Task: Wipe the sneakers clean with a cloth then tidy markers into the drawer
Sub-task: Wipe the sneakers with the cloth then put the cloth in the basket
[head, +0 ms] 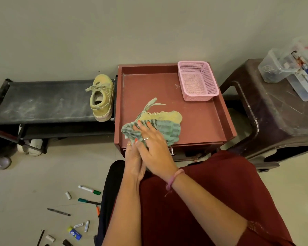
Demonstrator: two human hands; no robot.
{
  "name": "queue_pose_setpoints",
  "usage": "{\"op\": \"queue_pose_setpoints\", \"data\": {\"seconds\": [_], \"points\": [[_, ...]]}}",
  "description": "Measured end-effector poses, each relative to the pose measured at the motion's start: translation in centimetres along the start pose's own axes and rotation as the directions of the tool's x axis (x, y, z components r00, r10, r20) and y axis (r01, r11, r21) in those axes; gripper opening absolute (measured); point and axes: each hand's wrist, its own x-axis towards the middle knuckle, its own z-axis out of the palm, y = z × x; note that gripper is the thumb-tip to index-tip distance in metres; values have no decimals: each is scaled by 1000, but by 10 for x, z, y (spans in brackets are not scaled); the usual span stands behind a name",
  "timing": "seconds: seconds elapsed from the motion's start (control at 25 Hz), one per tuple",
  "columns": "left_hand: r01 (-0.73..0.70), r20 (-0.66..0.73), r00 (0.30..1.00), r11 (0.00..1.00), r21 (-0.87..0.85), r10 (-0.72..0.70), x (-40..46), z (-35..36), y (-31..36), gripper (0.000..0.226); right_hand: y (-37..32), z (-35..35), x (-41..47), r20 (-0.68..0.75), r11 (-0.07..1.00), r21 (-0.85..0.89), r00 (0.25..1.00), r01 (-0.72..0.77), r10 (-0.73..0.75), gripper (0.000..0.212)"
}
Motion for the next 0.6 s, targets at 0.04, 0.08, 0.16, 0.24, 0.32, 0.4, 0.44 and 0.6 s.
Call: {"op": "queue_pose_setpoints", "data": {"seconds": [0.04,0.08,0.16,0.24,0.32,0.4,0.44,0.6], "points": [[-1,3,1000,1000,10,1,-1,0,1,36,2,1,-5,-8,999,-13,999,40,-40,39],[0,-15,1000,999,33,0,0,-1,1,35,6,0,-3,-36,999,-4,999,34,-34,42],[5,-57,998,998,65,-2,2,-4,-1,34,24,-5,18,-113,999,9,992,-51,51,37],[5,-39,999,999,42,-4,2,-5,-3,34,39,-15,45,-122,986,-45,981,-158,152,34],[7,-24,1000,1000,30,-6,1,-5,-3,38,45,-24,66,-128,962,-118,965,-244,229,29],[9,-58,998,999,35,-7,3,-5,-4,40,40,-24,69,-124,956,-117,959,-271,256,30],[10,-75,997,999,32,-8,4,-5,-3,40,33,-21,61,-95,964,-82,965,-253,245,30],[17,-112,994,1000,25,-14,4,-5,-1,35,11,9,-3,-16,1000,11,1000,14,-13,32]]}}
